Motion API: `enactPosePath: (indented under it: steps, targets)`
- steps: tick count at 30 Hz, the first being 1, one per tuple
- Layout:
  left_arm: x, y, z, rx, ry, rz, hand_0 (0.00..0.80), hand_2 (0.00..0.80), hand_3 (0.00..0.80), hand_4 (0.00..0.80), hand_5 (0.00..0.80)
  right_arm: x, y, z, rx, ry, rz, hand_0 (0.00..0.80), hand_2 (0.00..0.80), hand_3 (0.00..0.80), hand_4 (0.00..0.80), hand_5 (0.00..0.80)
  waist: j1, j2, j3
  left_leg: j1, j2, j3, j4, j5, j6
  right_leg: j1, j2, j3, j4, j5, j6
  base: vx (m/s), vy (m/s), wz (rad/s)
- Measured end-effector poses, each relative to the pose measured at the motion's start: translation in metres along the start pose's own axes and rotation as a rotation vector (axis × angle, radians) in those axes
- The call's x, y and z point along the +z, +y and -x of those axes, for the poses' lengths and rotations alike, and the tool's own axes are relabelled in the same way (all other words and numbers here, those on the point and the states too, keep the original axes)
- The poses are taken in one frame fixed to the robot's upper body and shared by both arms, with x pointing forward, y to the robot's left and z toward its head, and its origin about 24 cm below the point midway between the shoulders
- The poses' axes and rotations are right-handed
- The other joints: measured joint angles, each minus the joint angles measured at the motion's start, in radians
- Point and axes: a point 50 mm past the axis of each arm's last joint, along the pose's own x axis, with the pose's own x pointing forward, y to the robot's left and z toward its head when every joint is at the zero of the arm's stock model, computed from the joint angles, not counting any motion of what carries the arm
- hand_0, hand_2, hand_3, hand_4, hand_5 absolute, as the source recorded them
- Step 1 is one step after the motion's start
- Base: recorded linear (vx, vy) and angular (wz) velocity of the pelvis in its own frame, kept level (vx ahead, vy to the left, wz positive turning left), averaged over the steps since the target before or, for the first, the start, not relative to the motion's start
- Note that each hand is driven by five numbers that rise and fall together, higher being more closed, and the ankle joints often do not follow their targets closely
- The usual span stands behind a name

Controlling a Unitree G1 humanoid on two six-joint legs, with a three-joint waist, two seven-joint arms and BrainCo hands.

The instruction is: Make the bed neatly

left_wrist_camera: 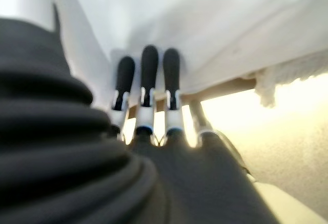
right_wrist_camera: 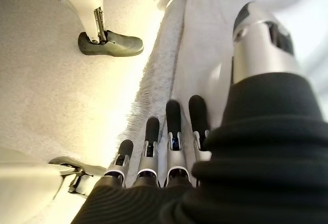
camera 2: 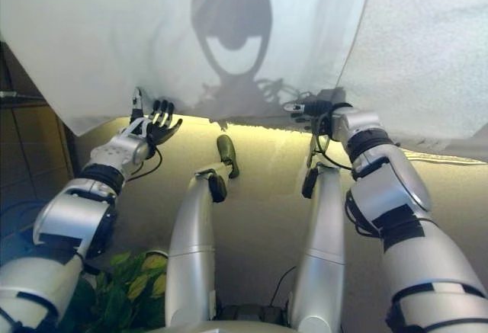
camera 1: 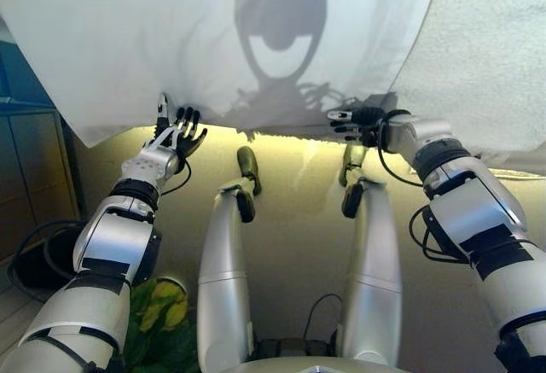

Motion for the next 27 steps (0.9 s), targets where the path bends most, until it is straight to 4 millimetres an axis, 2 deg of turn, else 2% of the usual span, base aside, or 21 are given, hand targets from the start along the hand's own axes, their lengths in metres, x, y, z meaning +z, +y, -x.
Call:
enactPosePath:
  steps: [3, 8, 10, 18, 22, 27]
  targets:
    - [-0.002, 0.016, 0.002, 0.019, 0.010, 0.008, 0.000, 0.000, 0.000, 0.000, 0.000, -0.024, -0.004, -0.004, 0.015, 0.057, -0.008, 0.000, 0.000, 0.000, 0.000, 0.000, -0.002, -0.001, -0.001, 0.108, 0.010, 0.004, -0.048, 0.000, 0.003, 0.110, 0.001, -0.017, -0.049, 0.003, 0.002, -0.021, -0.122, -0.08]
    - [-0.003, 0.025, 0.003, -0.008, 0.004, -0.022, 0.000, 0.000, 0.000, 0.000, 0.000, -0.031, -0.010, -0.002, 0.027, 0.076, 0.002, 0.000, 0.000, 0.000, 0.000, 0.000, -0.002, -0.001, 0.000, 0.205, 0.015, 0.002, -0.092, 0.005, 0.000, 0.217, 0.002, -0.047, -0.085, -0.003, -0.002, -0.024, -0.129, 0.01]
    - [-0.007, 0.030, 0.003, -0.018, 0.008, -0.031, 0.000, 0.000, 0.000, 0.000, 0.000, -0.040, -0.011, -0.003, 0.035, 0.097, 0.000, 0.000, 0.000, 0.000, 0.000, 0.000, -0.001, -0.005, 0.001, 0.246, 0.015, 0.003, -0.098, 0.005, -0.004, 0.257, -0.001, -0.056, -0.081, -0.017, -0.004, -0.003, -0.104, 0.08]
    - [-0.013, 0.062, 0.010, 0.007, 0.019, -0.075, 0.000, 0.000, 0.000, 0.000, 0.000, -0.095, -0.013, -0.005, 0.112, 0.215, -0.055, 0.000, 0.000, 0.000, 0.000, 0.000, 0.001, -0.035, 0.003, 0.503, 0.016, 0.001, -0.182, -0.005, -0.016, 0.499, -0.009, -0.087, -0.110, -0.063, -0.001, 0.055, -0.114, 0.02]
    - [-0.015, 0.087, 0.017, 0.059, 0.025, -0.072, 0.000, 0.000, 0.000, 0.000, 0.000, -0.122, -0.014, -0.003, 0.151, 0.252, -0.099, 0.000, 0.000, 0.000, 0.000, 0.000, 0.000, -0.051, -0.005, 0.673, 0.016, 0.010, -0.299, 0.013, -0.032, 0.655, -0.017, -0.128, -0.195, -0.061, 0.002, 0.182, -0.090, -0.09]
    - [-0.023, 0.130, 0.032, 0.125, 0.078, -0.125, 0.000, 0.000, 0.000, 0.000, 0.000, -0.156, -0.009, -0.001, 0.211, 0.241, -0.158, 0.000, 0.000, 0.000, 0.000, 0.000, 0.001, -0.089, -0.092, 0.816, 0.017, 0.019, -0.447, 0.059, -0.057, 0.772, -0.002, -0.175, -0.291, -0.049, -0.003, 0.157, -0.093, -0.05]
